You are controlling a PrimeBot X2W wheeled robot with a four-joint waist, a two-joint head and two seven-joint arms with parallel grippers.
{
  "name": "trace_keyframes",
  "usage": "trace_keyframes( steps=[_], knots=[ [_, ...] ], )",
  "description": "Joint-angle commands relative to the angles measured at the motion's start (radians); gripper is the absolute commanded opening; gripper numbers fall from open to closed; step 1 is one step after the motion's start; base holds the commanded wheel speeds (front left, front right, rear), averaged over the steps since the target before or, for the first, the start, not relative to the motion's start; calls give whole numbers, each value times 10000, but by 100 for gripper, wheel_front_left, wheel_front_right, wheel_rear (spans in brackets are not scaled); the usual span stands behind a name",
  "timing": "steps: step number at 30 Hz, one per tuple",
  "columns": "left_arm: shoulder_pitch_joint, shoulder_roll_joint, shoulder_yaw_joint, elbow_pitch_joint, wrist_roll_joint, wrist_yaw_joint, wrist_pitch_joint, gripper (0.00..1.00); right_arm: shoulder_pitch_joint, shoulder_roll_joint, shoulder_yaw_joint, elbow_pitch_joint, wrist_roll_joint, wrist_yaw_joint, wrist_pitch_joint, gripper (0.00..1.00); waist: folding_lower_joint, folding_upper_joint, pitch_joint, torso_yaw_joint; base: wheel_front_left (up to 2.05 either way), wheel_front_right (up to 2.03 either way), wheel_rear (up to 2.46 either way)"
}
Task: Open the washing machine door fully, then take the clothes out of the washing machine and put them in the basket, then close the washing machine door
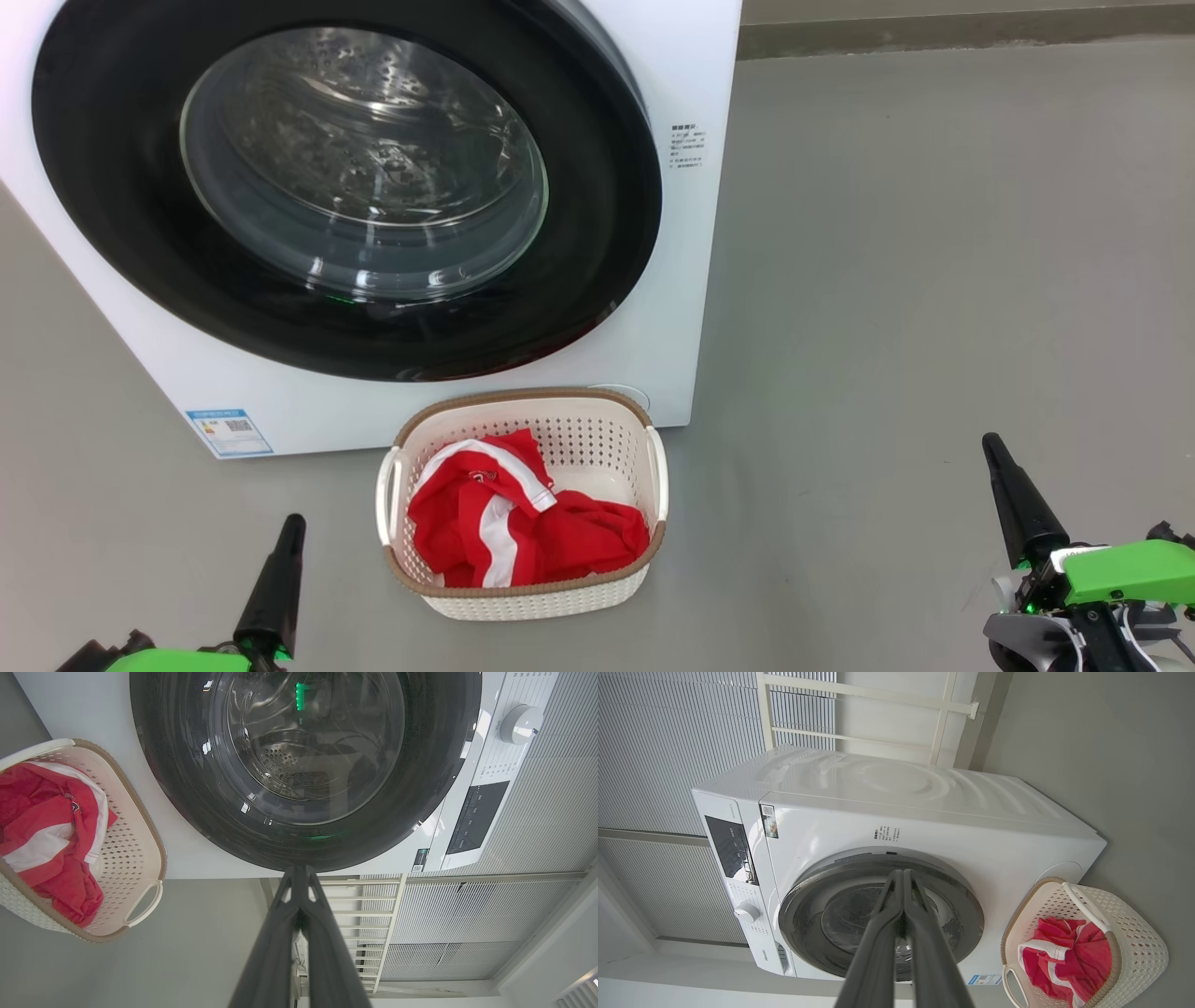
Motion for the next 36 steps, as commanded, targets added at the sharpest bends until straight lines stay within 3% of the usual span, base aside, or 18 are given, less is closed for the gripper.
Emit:
trace_keyframes(
  steps=[1,36],
  knots=[
    [-394,156,265,-268,-69,-67,76,0,-424,-56,136,-250,11,6,48,0,-1,0,0,0,0,0,0],
    [-394,156,263,-269,-70,-67,75,0,-425,-48,124,-250,1,6,57,0,-1,0,0,0,0,0,0]
  ],
)
